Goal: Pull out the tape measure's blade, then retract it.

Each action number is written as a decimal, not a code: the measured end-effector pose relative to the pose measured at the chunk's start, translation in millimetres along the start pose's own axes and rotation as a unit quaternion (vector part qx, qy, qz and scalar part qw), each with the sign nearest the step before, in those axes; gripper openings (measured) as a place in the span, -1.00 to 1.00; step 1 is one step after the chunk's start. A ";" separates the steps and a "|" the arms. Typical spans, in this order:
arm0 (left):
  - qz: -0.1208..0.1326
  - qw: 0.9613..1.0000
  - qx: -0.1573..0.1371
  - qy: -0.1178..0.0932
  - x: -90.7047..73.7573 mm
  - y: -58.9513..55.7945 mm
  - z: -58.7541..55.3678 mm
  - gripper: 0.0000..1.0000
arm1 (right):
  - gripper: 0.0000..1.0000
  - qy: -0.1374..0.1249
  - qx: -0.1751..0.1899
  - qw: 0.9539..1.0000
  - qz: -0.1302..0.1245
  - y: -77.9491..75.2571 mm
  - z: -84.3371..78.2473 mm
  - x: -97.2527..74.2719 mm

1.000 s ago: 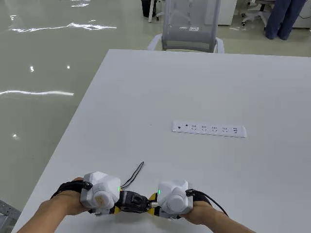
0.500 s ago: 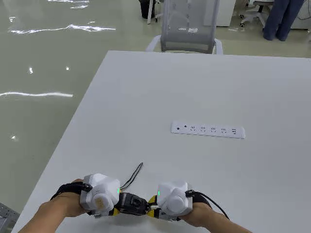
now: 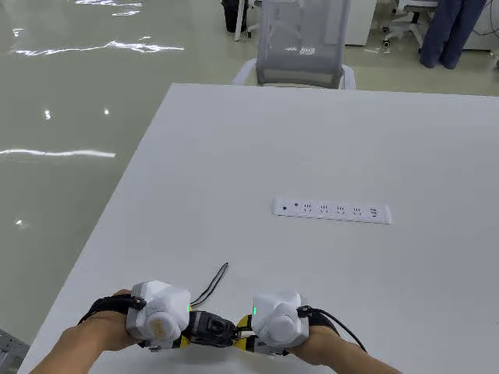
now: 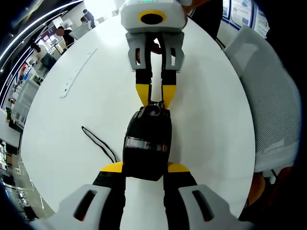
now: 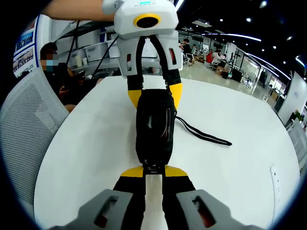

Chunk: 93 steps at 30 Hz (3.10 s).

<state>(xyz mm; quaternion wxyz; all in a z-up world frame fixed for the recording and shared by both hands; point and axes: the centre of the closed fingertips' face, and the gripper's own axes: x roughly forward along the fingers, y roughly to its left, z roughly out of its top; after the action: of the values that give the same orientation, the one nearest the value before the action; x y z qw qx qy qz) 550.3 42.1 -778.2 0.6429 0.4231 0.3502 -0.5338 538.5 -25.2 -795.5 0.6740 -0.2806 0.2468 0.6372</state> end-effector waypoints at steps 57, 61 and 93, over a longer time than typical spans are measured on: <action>-0.005 1.000 -0.004 -0.001 2.9 1.0 3.3 -0.48 | -0.79 -0.003 0.012 1.000 0.000 2.8 -15.3 -19.9; -0.006 1.000 -0.004 0.000 3.2 1.0 3.1 -0.48 | -0.79 -0.003 0.013 1.000 0.000 3.2 -17.1 -22.0; -0.011 1.000 -0.005 0.006 6.2 0.5 3.9 -0.48 | -0.79 -0.008 0.020 1.000 0.002 6.4 -32.2 -37.8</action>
<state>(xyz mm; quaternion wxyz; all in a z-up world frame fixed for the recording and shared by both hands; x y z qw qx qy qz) 551.9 36.1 -782.1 0.6370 0.4193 0.3613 -0.5365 530.5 -74.5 -793.1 0.6804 -0.2617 0.2544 0.6355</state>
